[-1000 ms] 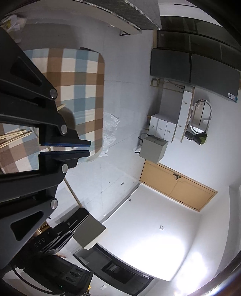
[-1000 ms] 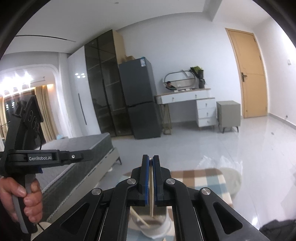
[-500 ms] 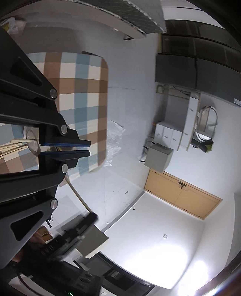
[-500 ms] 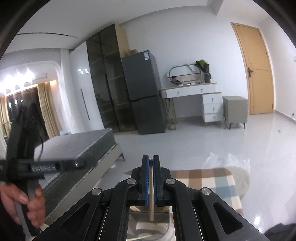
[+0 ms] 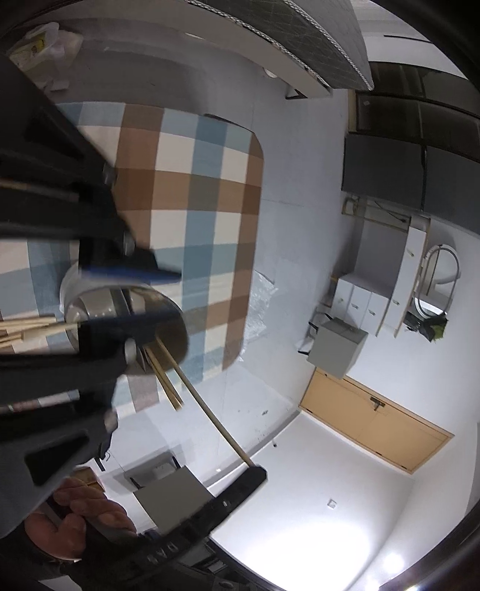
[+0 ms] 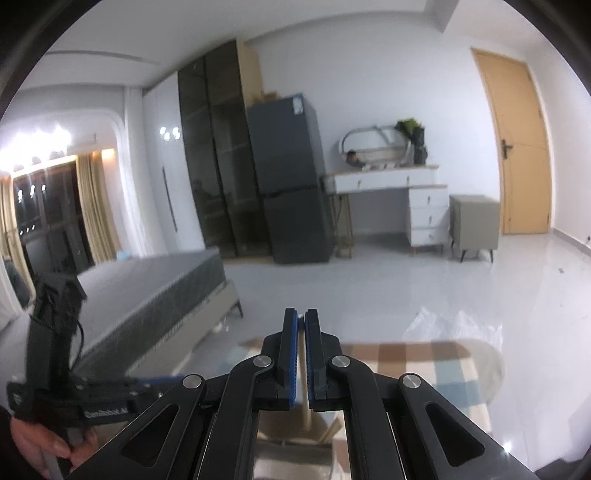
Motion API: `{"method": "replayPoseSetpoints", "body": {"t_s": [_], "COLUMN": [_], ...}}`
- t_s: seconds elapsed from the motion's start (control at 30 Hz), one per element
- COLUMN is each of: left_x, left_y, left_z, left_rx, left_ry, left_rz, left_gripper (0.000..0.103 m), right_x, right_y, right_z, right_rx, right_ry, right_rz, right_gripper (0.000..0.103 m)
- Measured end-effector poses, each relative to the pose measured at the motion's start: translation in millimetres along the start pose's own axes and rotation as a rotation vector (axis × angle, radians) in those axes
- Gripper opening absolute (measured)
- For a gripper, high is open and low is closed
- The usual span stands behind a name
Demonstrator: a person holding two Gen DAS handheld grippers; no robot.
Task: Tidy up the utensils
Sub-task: 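Open both grippers to drop the chopsticks into the holder and withdraw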
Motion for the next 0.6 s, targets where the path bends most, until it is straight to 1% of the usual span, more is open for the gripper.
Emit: {"method": "replayPoseSetpoints", "body": {"t_s": [0.03,0.07,0.1,0.13,0.17,0.2,0.27,0.3,0.33,0.43,0.53,0.6], "left_x": [0,0,-1,-2,-4,-4,-5,-5,-4,-4,-5,-7], "left_y": [2,5,6,7,8,8,7,7,7,6,1,-3], "left_z": [-3,-5,-8,-10,-12,-13,-16,-18,-19,-26,-36,-40], "left_rx": [-0.008,-0.017,-0.022,-0.027,-0.030,-0.031,-0.032,-0.034,-0.036,-0.050,-0.050,-0.041], "left_ry": [-0.005,-0.014,-0.024,-0.034,-0.039,-0.042,-0.042,-0.042,-0.043,-0.038,-0.012,-0.011], "left_rz": [0.009,0.008,0.007,0.014,0.027,0.035,0.052,0.066,0.077,0.091,0.104,0.124], "left_gripper": [0.040,0.054,0.063,0.065,0.069,0.073,0.077,0.078,0.078,0.078,0.078,0.078], "right_x": [5,7,8,8,5,1,-6,-10,-14,-22,-28,-35], "right_y": [-1,-3,-5,-8,-11,-15,-20,-22,-25,-30,-33,-34], "right_z": [-6,-11,-17,-22,-25,-29,-33,-35,-38,-45,-50,-56], "right_rx": [0.004,0.009,0.019,0.029,0.037,0.050,0.073,0.080,0.089,0.107,0.126,0.139], "right_ry": [0.027,0.043,0.055,0.061,0.060,0.053,0.046,0.049,0.048,0.059,0.077,0.076], "right_rz": [0.004,0.014,0.029,0.038,0.044,0.050,0.052,0.049,0.042,0.033,0.026,0.021], "right_gripper": [0.008,0.013,0.021,0.030,0.048,0.057,0.060,0.064,0.066,0.069,0.072,0.079]}}
Point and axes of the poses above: each gripper's, at about its wrist camera, not at the fingertips, and x roughly the way its jaws point, y to its left, z to its top, the point moved 3 cm from there along x, roughly the way its jaws point, and after that the axes turned 12 degrees about y, right-handed, at the moved point
